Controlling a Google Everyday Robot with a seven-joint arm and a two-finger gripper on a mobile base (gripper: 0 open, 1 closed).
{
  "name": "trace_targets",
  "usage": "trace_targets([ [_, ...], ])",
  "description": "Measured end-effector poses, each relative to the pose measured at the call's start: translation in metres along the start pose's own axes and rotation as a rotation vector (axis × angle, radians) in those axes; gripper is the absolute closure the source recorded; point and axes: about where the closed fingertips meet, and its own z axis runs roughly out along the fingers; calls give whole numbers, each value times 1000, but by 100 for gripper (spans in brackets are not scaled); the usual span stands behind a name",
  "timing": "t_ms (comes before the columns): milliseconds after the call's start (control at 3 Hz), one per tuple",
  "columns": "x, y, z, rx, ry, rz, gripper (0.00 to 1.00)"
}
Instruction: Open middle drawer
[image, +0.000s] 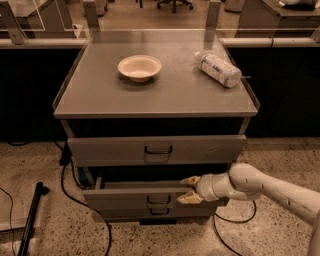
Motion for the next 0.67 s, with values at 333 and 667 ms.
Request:
trace_targets([
  [333,8,20,-15,8,2,15,73],
  [667,9,64,-52,53,-23,34,100],
])
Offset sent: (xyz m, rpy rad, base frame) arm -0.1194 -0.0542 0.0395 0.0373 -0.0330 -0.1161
